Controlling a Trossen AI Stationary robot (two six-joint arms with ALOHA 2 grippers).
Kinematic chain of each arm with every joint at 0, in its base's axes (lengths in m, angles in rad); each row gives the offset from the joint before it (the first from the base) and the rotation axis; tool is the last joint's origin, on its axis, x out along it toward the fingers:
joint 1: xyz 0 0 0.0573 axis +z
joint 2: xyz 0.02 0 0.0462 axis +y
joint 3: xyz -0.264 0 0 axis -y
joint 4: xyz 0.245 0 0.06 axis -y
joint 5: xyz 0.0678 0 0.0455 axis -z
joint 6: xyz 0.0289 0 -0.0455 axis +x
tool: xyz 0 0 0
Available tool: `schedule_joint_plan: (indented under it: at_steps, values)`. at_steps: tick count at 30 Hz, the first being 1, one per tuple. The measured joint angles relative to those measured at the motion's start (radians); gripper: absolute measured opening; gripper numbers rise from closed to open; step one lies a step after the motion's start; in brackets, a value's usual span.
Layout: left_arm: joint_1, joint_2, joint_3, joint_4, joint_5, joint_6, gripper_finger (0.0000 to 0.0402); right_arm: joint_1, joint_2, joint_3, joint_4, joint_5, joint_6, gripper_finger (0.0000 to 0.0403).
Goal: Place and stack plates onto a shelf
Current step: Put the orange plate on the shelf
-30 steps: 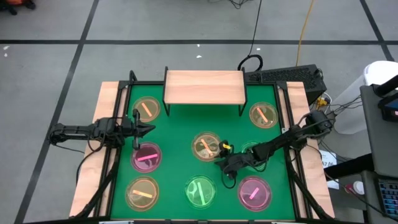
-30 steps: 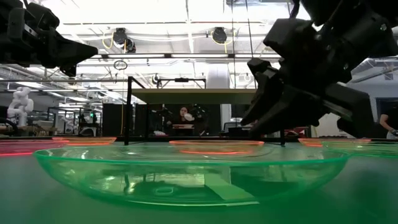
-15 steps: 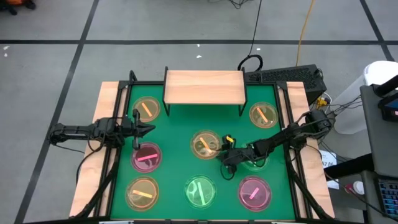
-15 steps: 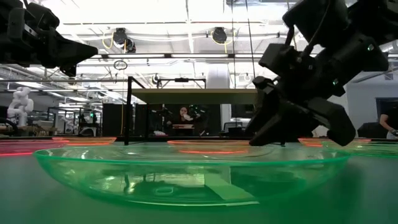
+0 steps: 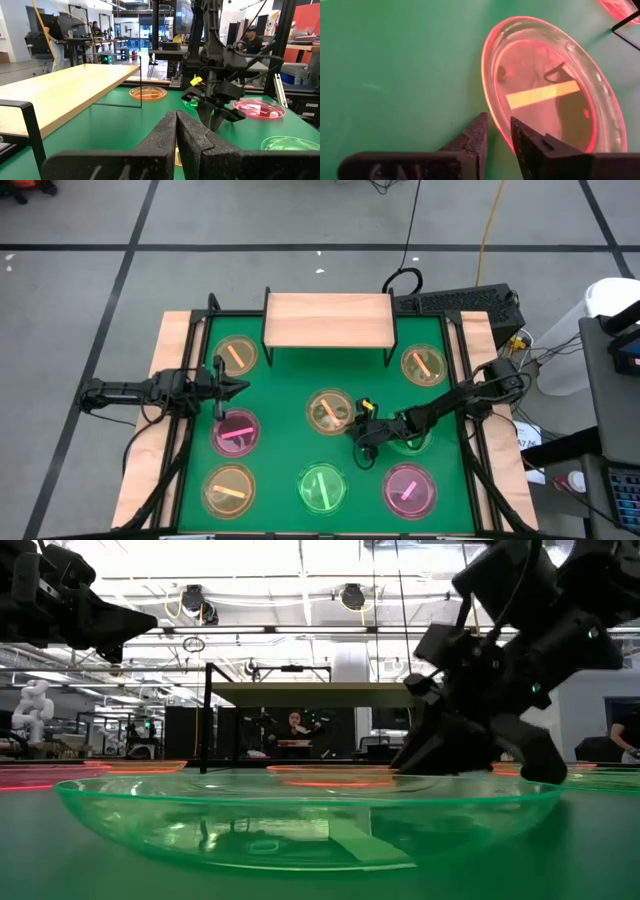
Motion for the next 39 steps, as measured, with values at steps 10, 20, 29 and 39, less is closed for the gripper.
schedule_joint_plan:
  at_steps: [10, 20, 29, 39]
  values:
    - [0.0, 0.0, 0.0, 0.0, 0.0, 0.0, 0.0019, 0.003, 0.014, 0.001, 0.021, 0.028, -0.027, 0.0004]
    - [0.0, 0.0, 0.0, 0.0, 0.0, 0.0, 0.0019, 0.089, -0.158, 0.003, 0.101, 0.131, -0.151, 0.0]
    - [0.0, 0.0, 0.0, 0.0, 0.0, 0.0, 0.0019, 0.017, -0.385, 0.005, 0.265, 0.308, -0.481, 0.0]
    - [0.0, 0.0, 0.0, 0.0, 0.0, 0.0, 0.0019, -0.359, -0.498, 0.006, 0.136, 0.182, -0.431, 0.0]
